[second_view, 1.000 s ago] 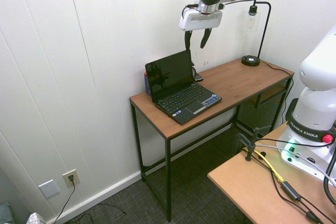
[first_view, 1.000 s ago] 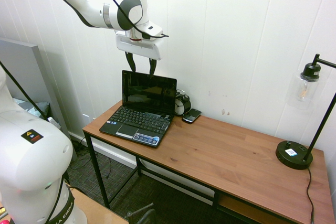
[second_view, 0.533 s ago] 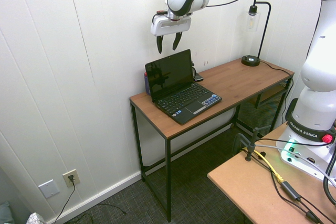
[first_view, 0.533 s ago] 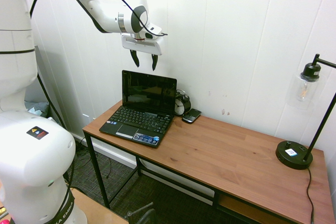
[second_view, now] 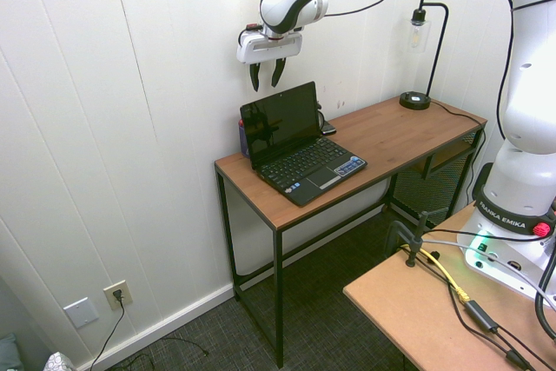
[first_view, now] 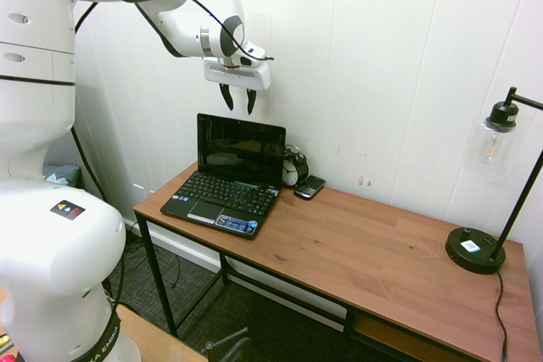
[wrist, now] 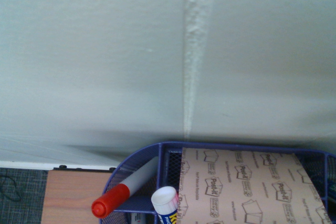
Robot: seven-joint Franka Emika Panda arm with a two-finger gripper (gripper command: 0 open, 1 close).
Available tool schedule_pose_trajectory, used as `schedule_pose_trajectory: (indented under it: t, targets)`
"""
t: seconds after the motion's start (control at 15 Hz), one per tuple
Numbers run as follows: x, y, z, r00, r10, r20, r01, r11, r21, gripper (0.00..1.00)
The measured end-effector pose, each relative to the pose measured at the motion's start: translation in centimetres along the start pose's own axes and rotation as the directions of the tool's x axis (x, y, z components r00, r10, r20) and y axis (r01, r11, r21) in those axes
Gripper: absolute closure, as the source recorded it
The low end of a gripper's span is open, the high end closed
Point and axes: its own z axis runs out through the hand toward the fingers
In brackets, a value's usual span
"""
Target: Close the laptop lid
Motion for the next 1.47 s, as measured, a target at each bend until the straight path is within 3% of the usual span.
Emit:
schedule_pose_trajectory:
  t: [0.87, 1.2, 1.47]
  targets:
    - [-2.2, 0.4, 3.3, 0.998, 0.03, 0.047, -0.027, 0.998, -0.064, 1.0]
    - [-3.9, 2.7, 3.2, 0.996, 0.062, 0.059, -0.057, 0.995, -0.086, 1.0]
    - [-6.0, 7.4, 3.7, 0.991, 0.104, 0.087, -0.094, 0.989, -0.113, 1.0]
